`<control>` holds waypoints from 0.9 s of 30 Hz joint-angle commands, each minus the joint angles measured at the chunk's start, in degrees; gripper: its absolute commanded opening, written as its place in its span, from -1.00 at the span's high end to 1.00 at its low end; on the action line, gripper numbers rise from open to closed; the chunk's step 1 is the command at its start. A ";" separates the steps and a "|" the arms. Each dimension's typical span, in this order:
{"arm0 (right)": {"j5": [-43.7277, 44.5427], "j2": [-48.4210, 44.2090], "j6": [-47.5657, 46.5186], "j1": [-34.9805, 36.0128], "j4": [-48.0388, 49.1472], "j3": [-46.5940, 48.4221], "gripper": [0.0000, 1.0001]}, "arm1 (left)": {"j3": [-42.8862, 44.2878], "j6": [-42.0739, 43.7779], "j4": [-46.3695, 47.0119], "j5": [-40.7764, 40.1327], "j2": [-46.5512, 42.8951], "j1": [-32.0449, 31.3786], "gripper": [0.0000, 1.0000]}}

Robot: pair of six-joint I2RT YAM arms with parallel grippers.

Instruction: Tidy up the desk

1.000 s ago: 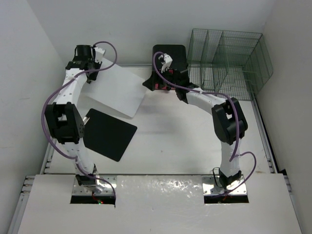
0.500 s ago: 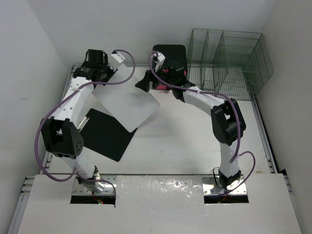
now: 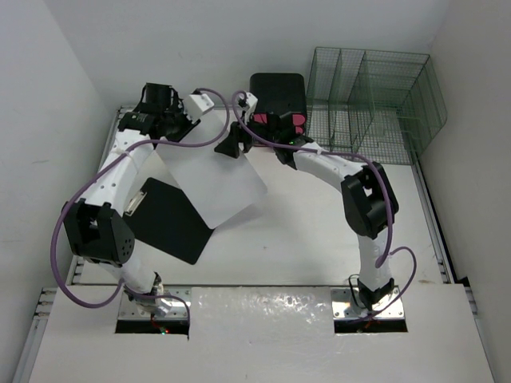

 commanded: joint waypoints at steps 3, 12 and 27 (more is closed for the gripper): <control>-4.18 2.58 2.40 0.40 3.05 2.28 -0.07 | 0.62 0.21 1.55 3.37 -2.88 -0.54 1.00; -5.51 0.74 2.58 0.84 4.80 -0.69 1.00 | 1.59 -0.84 1.46 2.67 -2.45 -1.50 1.00; 5.21 -11.83 -6.12 0.49 1.56 -16.34 1.00 | 3.96 -8.65 -2.05 -5.24 -3.68 -1.59 -0.99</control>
